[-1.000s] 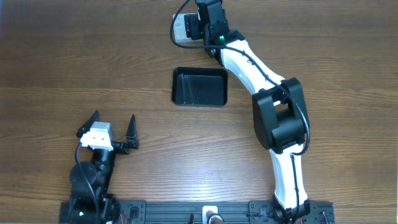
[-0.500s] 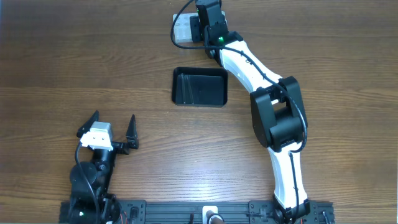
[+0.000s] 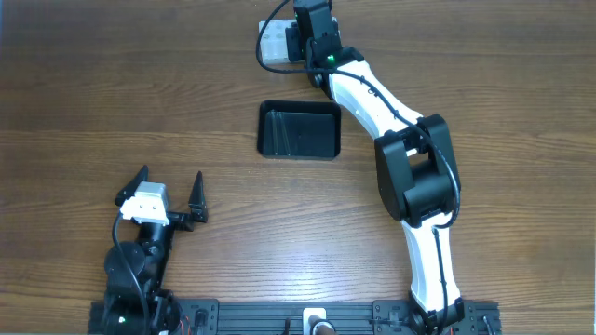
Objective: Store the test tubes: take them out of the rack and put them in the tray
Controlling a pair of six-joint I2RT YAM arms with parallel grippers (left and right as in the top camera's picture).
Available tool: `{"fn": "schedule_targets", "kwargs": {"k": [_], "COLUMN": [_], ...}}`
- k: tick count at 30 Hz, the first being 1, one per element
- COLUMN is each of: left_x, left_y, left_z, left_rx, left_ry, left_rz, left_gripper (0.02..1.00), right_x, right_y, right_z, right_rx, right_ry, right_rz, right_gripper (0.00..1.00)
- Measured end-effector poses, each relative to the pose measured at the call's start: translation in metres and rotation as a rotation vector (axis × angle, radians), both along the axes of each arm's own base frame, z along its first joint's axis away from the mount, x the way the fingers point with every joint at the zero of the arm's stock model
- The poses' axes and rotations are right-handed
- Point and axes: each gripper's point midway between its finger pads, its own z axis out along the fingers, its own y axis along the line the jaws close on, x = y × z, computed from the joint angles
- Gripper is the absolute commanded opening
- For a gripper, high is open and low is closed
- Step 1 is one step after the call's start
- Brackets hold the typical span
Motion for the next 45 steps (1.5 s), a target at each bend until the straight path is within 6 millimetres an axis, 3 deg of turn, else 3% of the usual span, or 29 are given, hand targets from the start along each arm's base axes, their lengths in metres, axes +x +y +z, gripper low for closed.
{"fn": "schedule_targets", "kwargs": {"k": [19,23,25,27,28,29,33,36,37,40,41,42,45], "left_x": [0.0,0.0,0.0,0.0,0.0,0.0,0.0,0.0,0.0,0.0,0.0,0.0,0.0], "left_y": [0.0,0.0,0.0,0.0,0.0,0.0,0.0,0.0,0.0,0.0,0.0,0.0,0.0], "left_z": [0.0,0.0,0.0,0.0,0.0,0.0,0.0,0.0,0.0,0.0,0.0,0.0,0.0], "left_rx": [0.0,0.0,0.0,0.0,0.0,0.0,0.0,0.0,0.0,0.0,0.0,-0.001,-0.001], "left_ry": [0.0,0.0,0.0,0.0,0.0,0.0,0.0,0.0,0.0,0.0,0.0,0.0,0.0], "left_rz": [0.0,0.0,0.0,0.0,0.0,0.0,0.0,0.0,0.0,0.0,-0.001,-0.003,-0.003], "left_gripper": [0.998,1.0,1.0,1.0,1.0,1.0,1.0,0.998,1.0,0.998,1.0,1.0,0.998], "right_x": [0.001,0.001,0.0,-0.002,-0.006,-0.008,-0.038,-0.067,-0.078,-0.106,-0.116,-0.125,-0.138], "right_y": [-0.002,-0.004,-0.005,-0.006,-0.008,-0.009,-0.022,-0.034,-0.039,-0.049,-0.05,-0.051,-0.045], "right_z": [0.001,0.012,0.032,0.065,0.099,0.114,0.223,0.277,0.285,0.272,0.252,0.218,0.153], "right_rx": [-0.012,-0.025,-0.022,-0.009,0.006,0.013,0.076,0.099,0.098,0.085,0.073,0.06,0.045], "right_ry": [-0.008,-0.026,-0.057,-0.106,-0.159,-0.184,-0.341,-0.392,-0.377,-0.241,-0.15,-0.019,0.211], "right_rz": [-0.007,-0.007,-0.004,-0.002,-0.001,-0.003,-0.008,-0.009,-0.009,-0.026,-0.032,-0.039,-0.035], "right_gripper": [0.104,0.115,0.121,0.123,0.126,0.126,0.119,0.123,0.126,0.139,0.143,0.143,0.128]}}
